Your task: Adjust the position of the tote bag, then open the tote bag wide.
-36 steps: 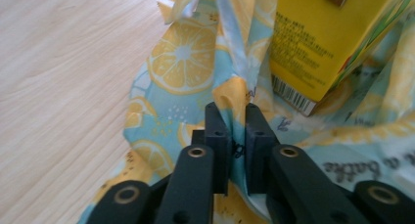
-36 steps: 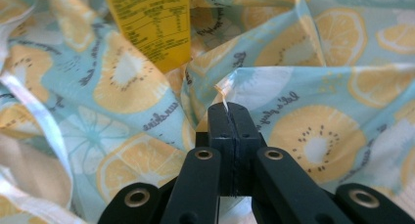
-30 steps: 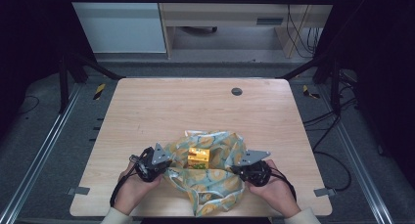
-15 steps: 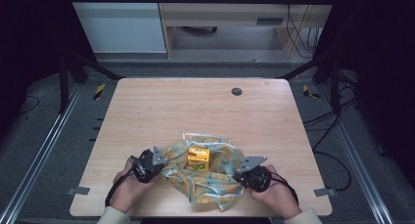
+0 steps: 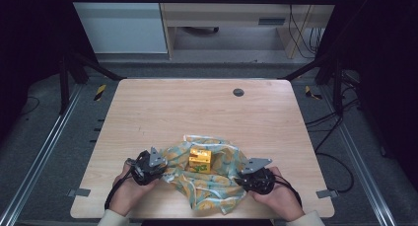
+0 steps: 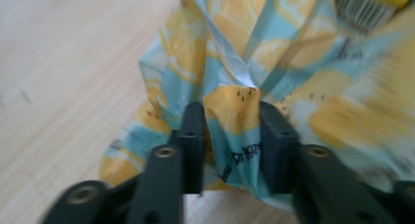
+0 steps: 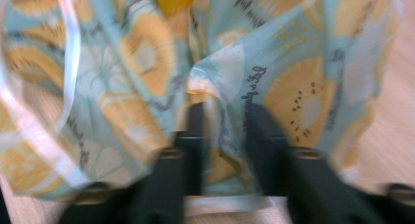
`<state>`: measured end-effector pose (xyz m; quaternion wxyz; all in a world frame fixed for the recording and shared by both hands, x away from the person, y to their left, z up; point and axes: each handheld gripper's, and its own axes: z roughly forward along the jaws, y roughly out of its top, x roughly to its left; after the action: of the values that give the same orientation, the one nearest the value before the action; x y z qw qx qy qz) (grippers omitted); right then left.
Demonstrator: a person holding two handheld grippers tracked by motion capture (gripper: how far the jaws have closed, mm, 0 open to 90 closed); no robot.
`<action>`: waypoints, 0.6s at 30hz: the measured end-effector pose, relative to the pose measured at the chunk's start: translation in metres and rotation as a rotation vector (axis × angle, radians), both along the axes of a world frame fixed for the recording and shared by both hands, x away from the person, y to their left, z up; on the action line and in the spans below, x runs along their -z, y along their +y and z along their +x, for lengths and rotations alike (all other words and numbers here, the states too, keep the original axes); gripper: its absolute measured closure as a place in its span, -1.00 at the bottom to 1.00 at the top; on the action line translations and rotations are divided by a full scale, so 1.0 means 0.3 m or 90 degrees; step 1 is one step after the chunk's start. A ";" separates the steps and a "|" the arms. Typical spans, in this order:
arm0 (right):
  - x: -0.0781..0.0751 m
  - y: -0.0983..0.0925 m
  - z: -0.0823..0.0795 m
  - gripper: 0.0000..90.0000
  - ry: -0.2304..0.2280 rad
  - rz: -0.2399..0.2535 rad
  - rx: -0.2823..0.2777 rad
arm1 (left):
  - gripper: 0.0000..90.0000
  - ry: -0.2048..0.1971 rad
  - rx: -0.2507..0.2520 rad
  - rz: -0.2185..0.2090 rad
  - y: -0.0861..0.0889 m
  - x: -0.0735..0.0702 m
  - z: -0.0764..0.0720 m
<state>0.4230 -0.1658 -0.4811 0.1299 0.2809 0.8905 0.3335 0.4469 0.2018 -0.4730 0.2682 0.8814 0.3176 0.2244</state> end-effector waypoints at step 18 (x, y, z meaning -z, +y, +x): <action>-0.143 -0.140 0.004 -0.64 -0.099 0.133 0.123 | -0.74 -0.133 -0.093 -0.171 0.086 -0.121 -0.012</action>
<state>0.4241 -0.2077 -0.4382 0.1998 0.3504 0.8072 0.4310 0.4432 0.2276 -0.4368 0.3982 0.7840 0.3782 0.2893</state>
